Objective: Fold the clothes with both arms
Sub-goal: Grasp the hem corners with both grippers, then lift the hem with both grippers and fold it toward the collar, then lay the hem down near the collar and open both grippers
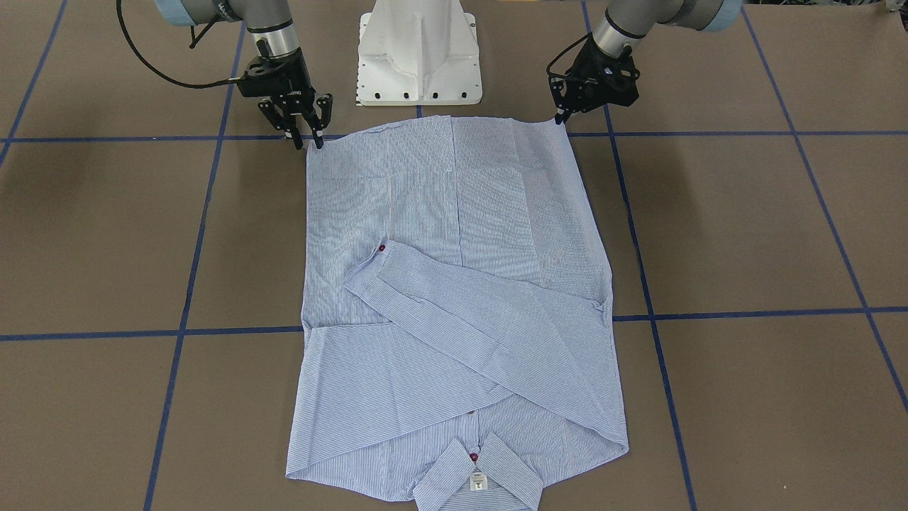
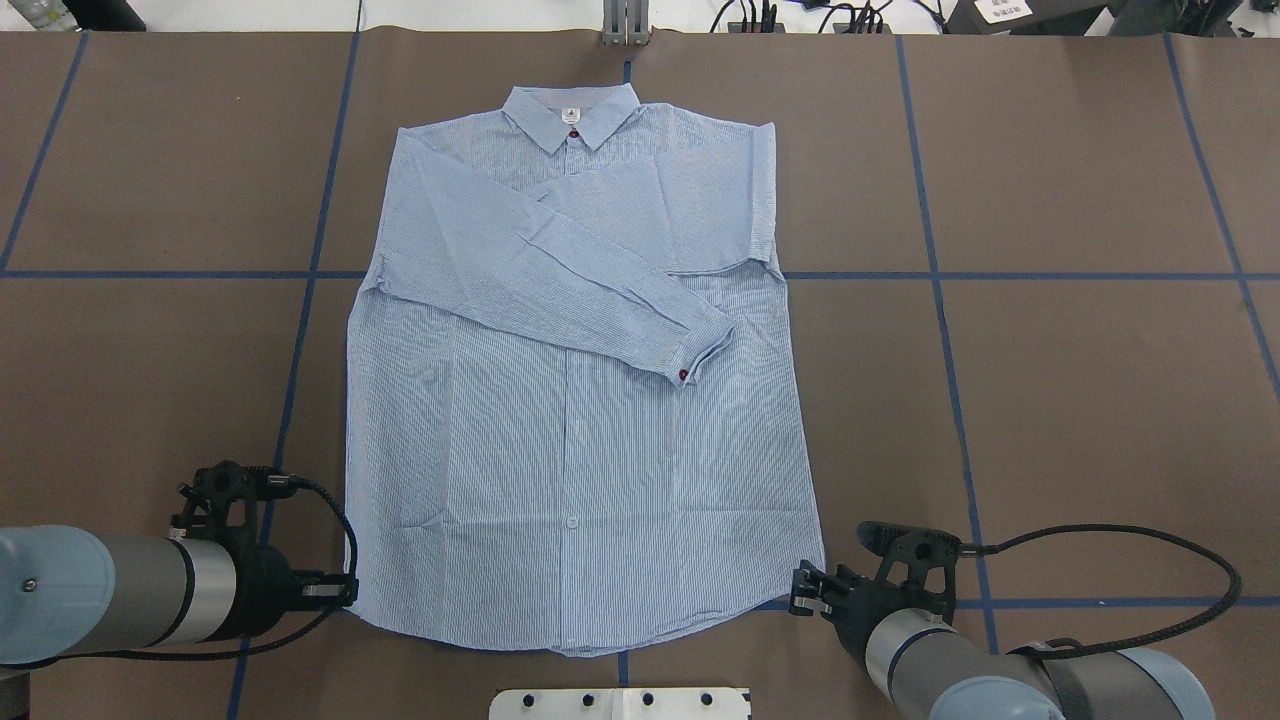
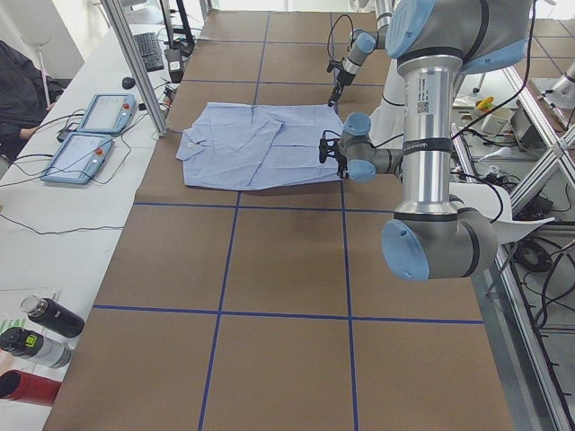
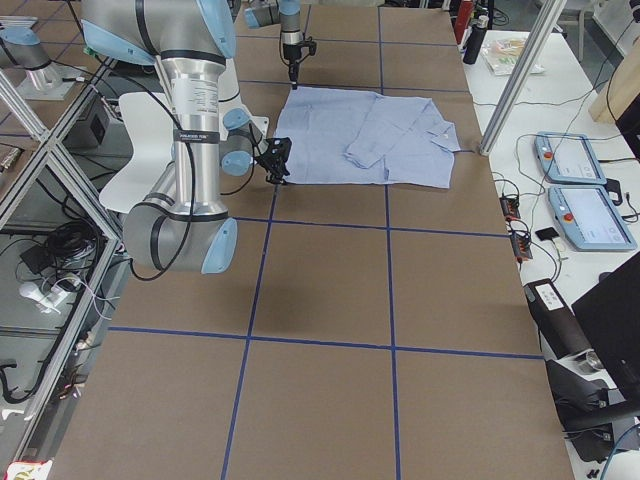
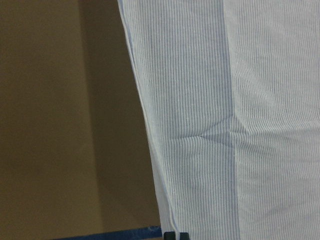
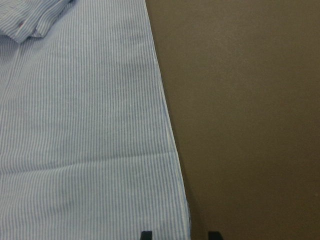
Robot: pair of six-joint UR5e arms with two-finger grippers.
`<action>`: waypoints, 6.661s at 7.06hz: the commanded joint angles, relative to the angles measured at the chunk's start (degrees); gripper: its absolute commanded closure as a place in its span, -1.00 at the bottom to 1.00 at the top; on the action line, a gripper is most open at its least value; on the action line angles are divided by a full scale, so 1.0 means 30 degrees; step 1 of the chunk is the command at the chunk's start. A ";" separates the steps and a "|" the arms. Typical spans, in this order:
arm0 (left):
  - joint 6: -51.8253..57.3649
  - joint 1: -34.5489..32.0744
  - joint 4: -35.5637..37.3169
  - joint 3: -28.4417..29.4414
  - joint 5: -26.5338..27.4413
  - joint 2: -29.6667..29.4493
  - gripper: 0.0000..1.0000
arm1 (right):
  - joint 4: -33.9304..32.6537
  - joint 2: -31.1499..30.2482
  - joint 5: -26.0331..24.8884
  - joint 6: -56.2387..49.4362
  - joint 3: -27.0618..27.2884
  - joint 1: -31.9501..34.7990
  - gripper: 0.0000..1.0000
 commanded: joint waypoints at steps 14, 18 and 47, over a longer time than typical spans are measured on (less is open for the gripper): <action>-0.1896 0.0232 0.0208 -0.5752 -0.3949 0.1611 1.00 | -1.1439 -0.0256 0.5615 0.0463 1.1372 0.0033 1.00; -0.1963 -0.2098 0.4706 -0.7784 -0.6178 -0.0046 1.00 | -1.2476 0.1200 0.7994 0.0201 1.2327 0.3272 1.00; 0.8417 -1.1990 -0.0804 0.8021 -0.9552 -0.7047 -1.00 | -0.3547 0.9852 1.6582 -1.2750 -0.8769 1.7083 -1.00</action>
